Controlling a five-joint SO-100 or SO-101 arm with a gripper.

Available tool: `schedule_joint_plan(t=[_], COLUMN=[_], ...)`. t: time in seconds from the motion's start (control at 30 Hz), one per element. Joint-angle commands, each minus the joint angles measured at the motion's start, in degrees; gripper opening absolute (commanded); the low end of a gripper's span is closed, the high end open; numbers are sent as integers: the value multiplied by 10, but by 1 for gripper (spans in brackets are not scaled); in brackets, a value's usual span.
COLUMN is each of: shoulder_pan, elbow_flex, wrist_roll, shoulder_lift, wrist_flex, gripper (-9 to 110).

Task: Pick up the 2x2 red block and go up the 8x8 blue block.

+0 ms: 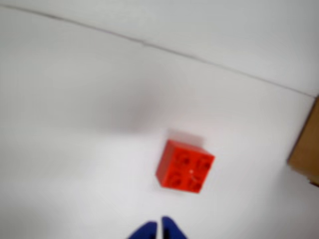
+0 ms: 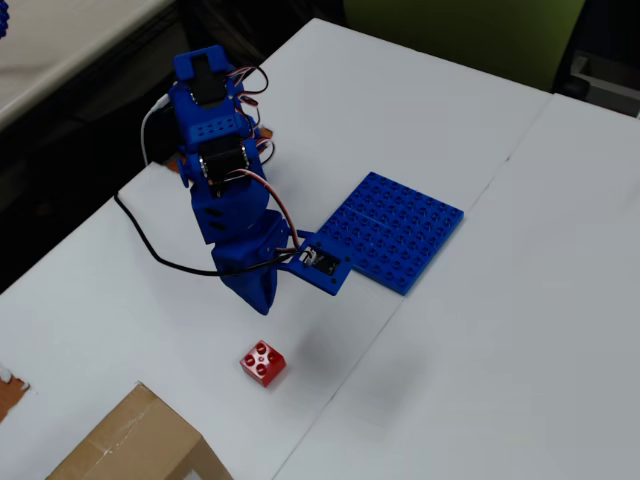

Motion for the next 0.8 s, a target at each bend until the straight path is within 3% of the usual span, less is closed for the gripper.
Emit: schedule_joint_plan(t=[0.0,0.3,0.57,0.77], shoulder_pan=[16,38,46,62], elbow_flex=[-39,-96,-114,-121], wrist_roll=[-11,16,32,25], shoulder_lift=[-3,-73,-97,-97], wrist_flex=[-10,-61,-103,-103], gripper=[1,1,15,19])
